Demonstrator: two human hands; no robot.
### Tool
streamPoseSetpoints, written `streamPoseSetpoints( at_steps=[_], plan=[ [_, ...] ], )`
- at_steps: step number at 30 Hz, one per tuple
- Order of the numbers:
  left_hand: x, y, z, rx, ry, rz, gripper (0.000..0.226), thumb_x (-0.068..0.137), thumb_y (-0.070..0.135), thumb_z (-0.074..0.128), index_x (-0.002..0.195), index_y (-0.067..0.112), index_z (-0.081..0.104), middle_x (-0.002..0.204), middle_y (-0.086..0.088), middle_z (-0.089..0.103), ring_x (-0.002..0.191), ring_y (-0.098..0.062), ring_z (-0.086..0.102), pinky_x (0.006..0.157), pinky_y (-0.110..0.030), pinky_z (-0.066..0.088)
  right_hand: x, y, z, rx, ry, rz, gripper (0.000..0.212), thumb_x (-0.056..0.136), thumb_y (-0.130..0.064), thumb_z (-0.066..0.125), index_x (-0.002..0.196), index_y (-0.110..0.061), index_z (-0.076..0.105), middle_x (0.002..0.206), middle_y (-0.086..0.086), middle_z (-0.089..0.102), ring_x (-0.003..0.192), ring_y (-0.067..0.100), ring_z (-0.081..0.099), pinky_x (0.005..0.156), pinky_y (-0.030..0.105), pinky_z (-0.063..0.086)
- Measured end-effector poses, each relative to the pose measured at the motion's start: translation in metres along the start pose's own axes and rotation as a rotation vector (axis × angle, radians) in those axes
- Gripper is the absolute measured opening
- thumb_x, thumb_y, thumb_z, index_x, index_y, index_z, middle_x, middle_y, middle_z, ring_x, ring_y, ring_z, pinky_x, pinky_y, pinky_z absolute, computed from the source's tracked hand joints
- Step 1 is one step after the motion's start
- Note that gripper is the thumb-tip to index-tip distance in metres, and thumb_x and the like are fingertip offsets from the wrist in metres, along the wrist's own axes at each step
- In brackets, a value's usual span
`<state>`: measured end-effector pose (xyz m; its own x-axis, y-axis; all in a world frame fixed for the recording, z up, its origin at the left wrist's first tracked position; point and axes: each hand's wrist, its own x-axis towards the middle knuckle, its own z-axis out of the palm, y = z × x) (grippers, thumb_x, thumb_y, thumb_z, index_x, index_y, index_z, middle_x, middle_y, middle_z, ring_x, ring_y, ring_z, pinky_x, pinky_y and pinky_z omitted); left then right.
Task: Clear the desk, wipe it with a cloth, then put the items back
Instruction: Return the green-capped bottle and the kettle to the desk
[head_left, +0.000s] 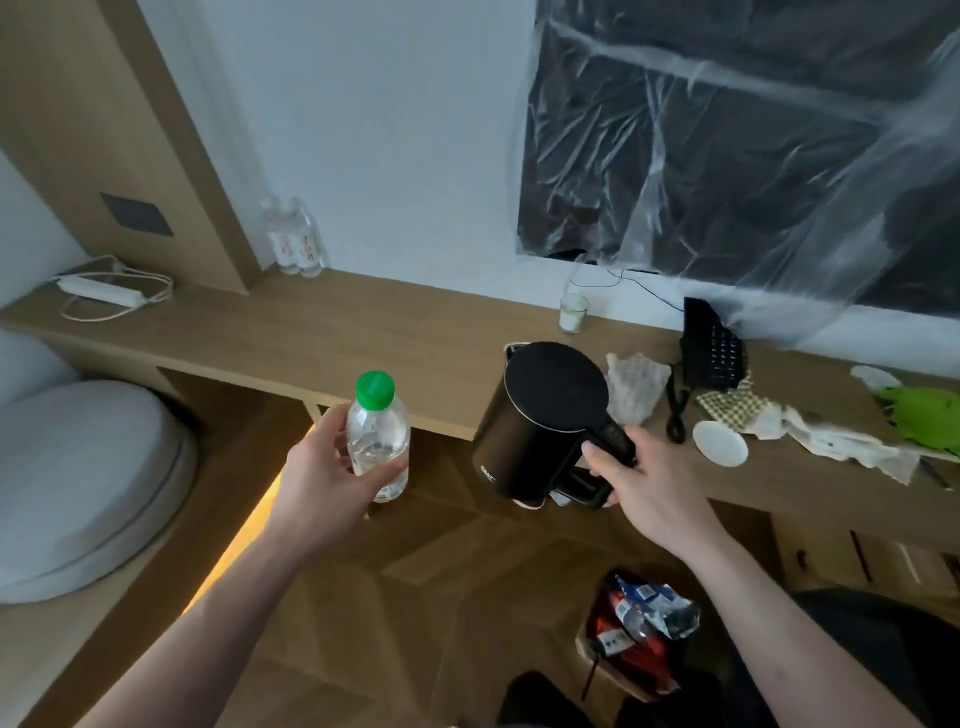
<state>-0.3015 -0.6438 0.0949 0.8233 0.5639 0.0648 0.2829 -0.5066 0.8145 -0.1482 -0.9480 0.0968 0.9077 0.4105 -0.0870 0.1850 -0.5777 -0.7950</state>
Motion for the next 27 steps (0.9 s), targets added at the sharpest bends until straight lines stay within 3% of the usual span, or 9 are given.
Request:
streamPoseSetpoints(
  at_steps=[3,7,13,18,24,27],
  plan=[
    [0.023,-0.018,-0.018,-0.004,0.036,-0.028,0.065,0.076,0.035,0.090,0.132,0.027,0.057,0.118,0.010,0.069,0.109,-0.012,0.066,0.083,-0.023,0.053,0.023,-0.017,0.019,-0.016,-0.030,0.015,0.018,0.099,-0.049,0.060,0.093,-0.033,0.065,0.081,-0.017,0.072,0.072,0.000,0.068,0.072,0.033,0.060],
    [0.058,-0.041,-0.031,-0.002,0.058,-0.064,0.065,0.076,0.035,0.089,0.132,0.027,0.057,0.119,0.009,0.069,0.109,-0.014,0.066,0.078,-0.021,0.052,0.062,-0.031,0.044,-0.026,-0.063,0.017,0.022,0.100,-0.048,0.059,0.084,-0.032,0.061,0.068,-0.025,0.066,0.066,-0.002,0.066,0.064,0.027,0.051],
    [0.140,-0.080,-0.042,0.046,0.060,-0.117,0.061,0.076,0.039,0.089,0.128,0.031,0.058,0.112,0.015,0.069,0.104,-0.010,0.067,0.074,-0.020,0.051,0.142,-0.032,0.088,-0.053,-0.072,0.028,0.040,0.091,-0.072,0.050,0.088,-0.034,0.061,0.079,-0.010,0.068,0.073,0.011,0.070,0.071,0.045,0.061],
    [0.228,-0.095,-0.056,0.167,0.060,-0.166,0.058,0.071,0.045,0.090,0.118,0.037,0.058,0.102,0.020,0.068,0.091,-0.006,0.067,0.075,-0.029,0.056,0.218,-0.048,0.123,-0.029,-0.137,0.061,0.024,0.099,-0.056,0.054,0.093,-0.034,0.061,0.084,-0.009,0.070,0.077,0.008,0.071,0.071,0.035,0.059],
    [0.328,-0.111,-0.070,0.292,0.073,-0.219,0.052,0.068,0.042,0.090,0.105,0.031,0.055,0.089,0.018,0.062,0.082,-0.009,0.062,0.071,-0.033,0.051,0.309,-0.071,0.168,0.023,-0.183,0.127,0.031,0.101,-0.044,0.058,0.084,-0.018,0.059,0.075,-0.002,0.062,0.066,0.009,0.061,0.063,0.025,0.047],
    [0.365,-0.126,-0.076,0.327,0.042,-0.234,0.053,0.067,0.041,0.089,0.104,0.032,0.053,0.088,0.017,0.060,0.083,-0.013,0.062,0.072,-0.036,0.053,0.342,-0.079,0.187,0.001,-0.182,0.147,0.031,0.101,-0.045,0.058,0.083,-0.020,0.058,0.073,-0.003,0.060,0.063,0.010,0.058,0.059,0.021,0.041]
  ],
)
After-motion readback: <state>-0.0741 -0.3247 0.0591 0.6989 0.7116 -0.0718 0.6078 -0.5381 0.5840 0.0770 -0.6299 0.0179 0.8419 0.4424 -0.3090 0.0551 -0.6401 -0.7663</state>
